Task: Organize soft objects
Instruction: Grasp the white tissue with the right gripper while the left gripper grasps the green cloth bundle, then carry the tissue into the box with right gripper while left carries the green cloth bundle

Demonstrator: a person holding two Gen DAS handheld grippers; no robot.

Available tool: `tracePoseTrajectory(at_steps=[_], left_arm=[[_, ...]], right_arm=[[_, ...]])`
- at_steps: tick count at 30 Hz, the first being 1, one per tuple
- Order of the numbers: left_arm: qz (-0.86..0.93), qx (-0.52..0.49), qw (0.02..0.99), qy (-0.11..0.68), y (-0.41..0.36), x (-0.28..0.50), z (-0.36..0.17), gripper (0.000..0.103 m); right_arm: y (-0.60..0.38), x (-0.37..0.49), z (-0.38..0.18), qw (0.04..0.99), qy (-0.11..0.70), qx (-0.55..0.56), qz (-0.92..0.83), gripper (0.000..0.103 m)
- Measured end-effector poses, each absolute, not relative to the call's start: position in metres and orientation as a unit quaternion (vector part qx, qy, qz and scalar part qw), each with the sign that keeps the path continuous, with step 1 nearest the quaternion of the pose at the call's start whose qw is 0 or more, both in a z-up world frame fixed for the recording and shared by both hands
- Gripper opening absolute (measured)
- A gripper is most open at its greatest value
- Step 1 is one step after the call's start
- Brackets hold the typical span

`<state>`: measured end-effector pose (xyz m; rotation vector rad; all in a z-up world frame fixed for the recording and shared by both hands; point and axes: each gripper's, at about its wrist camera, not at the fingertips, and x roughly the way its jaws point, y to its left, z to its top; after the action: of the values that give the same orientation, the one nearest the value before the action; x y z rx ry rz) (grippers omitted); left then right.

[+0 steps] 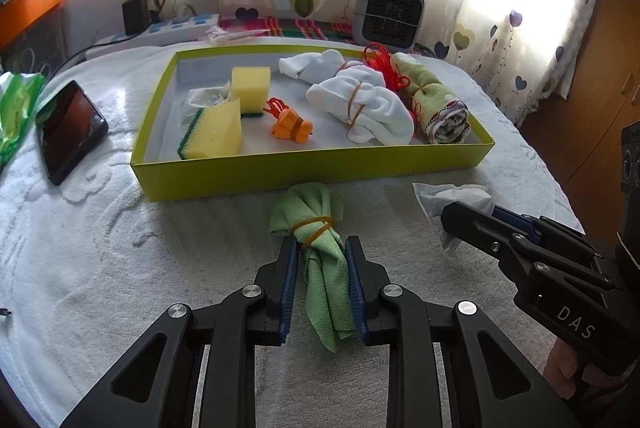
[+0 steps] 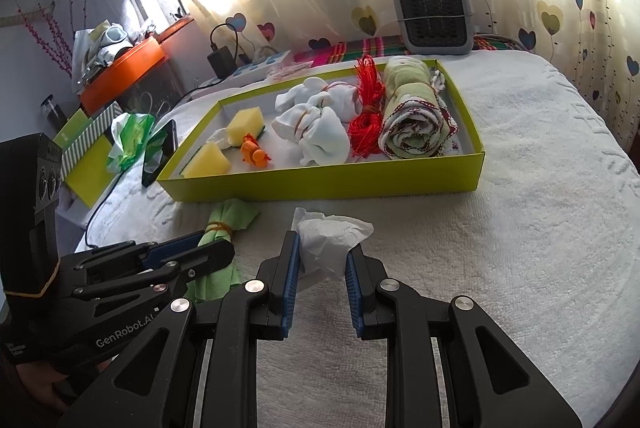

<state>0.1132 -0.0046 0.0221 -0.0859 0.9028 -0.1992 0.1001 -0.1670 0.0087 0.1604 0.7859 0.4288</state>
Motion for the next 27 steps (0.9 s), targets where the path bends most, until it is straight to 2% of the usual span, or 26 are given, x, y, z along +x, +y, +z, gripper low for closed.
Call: tracePoseTrajectory(at_steps=[9, 27], left_arm=[[-0.096, -0.047, 0.897, 0.429, 0.003, 0.109, 0.025, 0.018], [-0.103, -0.048, 0.905, 0.411, 0.011, 0.1, 0.039, 0.017]], right_arm=[[-0.165, 0.098, 0.012, 0.902, 0.374, 0.07, 0.203, 0.023], [-0.159, 0.091, 0.024, 0.908, 0.361, 0.061, 0.204, 0.023]])
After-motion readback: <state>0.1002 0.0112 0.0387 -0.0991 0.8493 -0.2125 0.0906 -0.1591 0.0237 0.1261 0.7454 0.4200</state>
